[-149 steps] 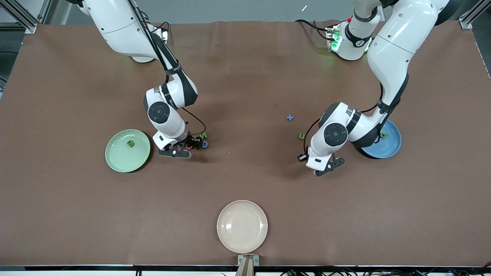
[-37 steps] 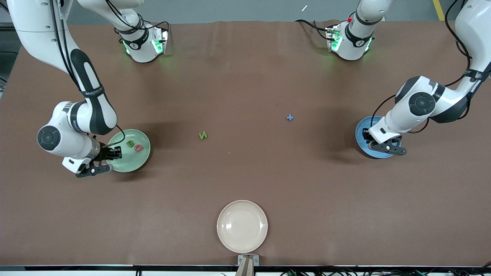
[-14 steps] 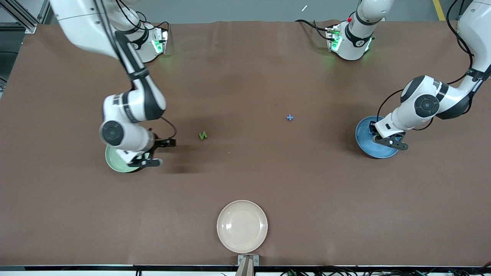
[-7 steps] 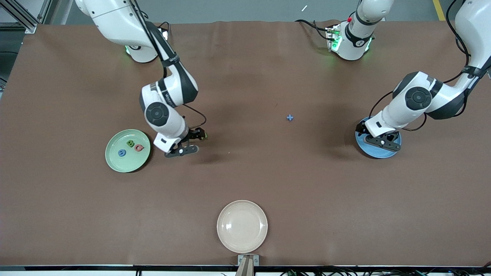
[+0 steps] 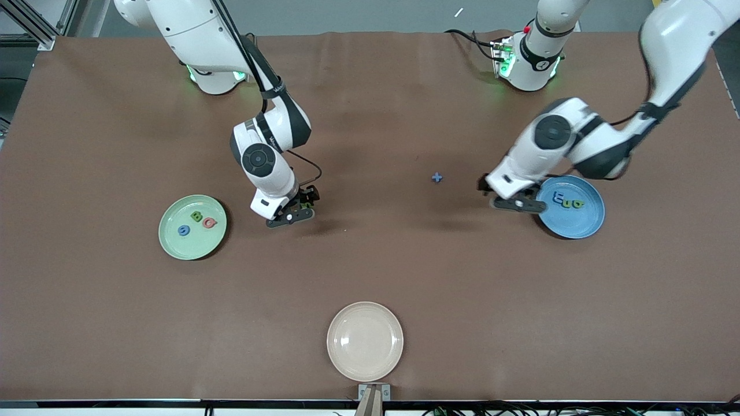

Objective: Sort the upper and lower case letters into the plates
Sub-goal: 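Grasp the green N with the right gripper while the left gripper grasps x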

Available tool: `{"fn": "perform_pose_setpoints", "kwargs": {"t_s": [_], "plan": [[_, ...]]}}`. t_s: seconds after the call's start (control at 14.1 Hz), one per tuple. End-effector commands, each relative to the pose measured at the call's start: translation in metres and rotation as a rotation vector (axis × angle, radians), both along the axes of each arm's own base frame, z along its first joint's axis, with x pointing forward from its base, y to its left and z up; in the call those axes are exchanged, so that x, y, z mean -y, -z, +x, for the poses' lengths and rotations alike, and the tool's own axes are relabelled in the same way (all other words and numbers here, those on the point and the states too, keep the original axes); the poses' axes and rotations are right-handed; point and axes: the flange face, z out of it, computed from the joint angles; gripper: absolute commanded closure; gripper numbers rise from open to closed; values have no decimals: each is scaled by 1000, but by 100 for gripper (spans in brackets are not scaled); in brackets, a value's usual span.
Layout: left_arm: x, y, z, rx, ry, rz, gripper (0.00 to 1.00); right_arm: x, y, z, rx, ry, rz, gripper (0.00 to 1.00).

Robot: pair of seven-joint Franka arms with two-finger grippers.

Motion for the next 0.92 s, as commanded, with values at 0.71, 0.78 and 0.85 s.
{"fn": "perform_pose_setpoints", "kwargs": {"t_s": [0.71, 0.78, 0.85], "plan": [[125, 58, -49, -11, -263, -61, 4, -18, 2, -14, 17, -24, 7, 31], [126, 61, -51, -14, -262, -75, 8, -19, 2, -14, 19, -25, 8, 35], [124, 67, -51, -23, -267, -84, 10, -19, 3, -15, 17, -25, 7, 38]]}}
